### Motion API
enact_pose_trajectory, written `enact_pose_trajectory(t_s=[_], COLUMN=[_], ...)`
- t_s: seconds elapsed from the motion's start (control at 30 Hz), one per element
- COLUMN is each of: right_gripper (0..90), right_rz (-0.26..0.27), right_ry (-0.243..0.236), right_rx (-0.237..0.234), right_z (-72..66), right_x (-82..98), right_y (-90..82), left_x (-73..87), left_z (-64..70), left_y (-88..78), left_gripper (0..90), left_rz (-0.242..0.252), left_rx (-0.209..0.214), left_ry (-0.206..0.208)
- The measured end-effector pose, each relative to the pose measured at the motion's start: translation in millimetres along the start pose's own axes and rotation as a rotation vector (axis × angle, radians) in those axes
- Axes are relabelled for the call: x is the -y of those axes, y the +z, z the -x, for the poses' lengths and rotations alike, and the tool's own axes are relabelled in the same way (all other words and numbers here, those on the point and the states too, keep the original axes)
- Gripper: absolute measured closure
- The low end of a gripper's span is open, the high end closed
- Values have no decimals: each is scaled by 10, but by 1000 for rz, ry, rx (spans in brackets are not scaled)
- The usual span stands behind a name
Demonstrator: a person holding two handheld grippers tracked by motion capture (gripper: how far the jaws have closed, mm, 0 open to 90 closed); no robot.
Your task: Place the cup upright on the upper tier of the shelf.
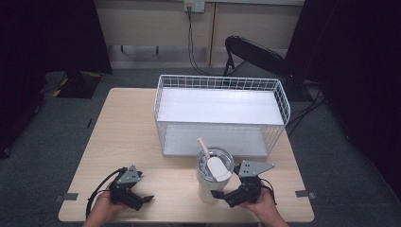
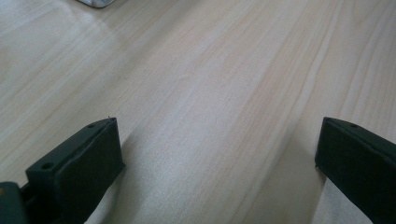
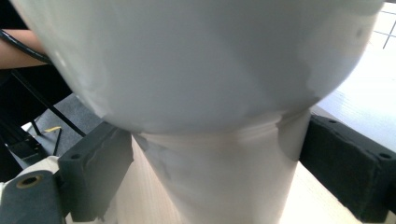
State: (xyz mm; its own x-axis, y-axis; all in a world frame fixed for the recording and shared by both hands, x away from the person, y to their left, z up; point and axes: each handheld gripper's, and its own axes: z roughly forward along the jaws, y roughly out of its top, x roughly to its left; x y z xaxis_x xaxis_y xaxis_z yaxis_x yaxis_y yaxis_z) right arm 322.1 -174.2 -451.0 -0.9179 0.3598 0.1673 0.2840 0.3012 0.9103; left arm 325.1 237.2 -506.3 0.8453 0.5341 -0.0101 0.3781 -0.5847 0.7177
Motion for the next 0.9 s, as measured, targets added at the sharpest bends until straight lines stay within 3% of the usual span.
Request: enact_pose_trajectory(t_s=[0.4,0.9], right_gripper=[80,78], right_rz=[50,106], right_ry=[-70,-68], right_rx=[44,51], right_z=[-47,-55], right_x=[0,62], right_y=[104,129], left_x=[0,0], left_z=[0,0], left_y=[0,0], left_gripper=[1,1], left_rz=[0,0], left_rx=[0,0], left_ry=[0,0])
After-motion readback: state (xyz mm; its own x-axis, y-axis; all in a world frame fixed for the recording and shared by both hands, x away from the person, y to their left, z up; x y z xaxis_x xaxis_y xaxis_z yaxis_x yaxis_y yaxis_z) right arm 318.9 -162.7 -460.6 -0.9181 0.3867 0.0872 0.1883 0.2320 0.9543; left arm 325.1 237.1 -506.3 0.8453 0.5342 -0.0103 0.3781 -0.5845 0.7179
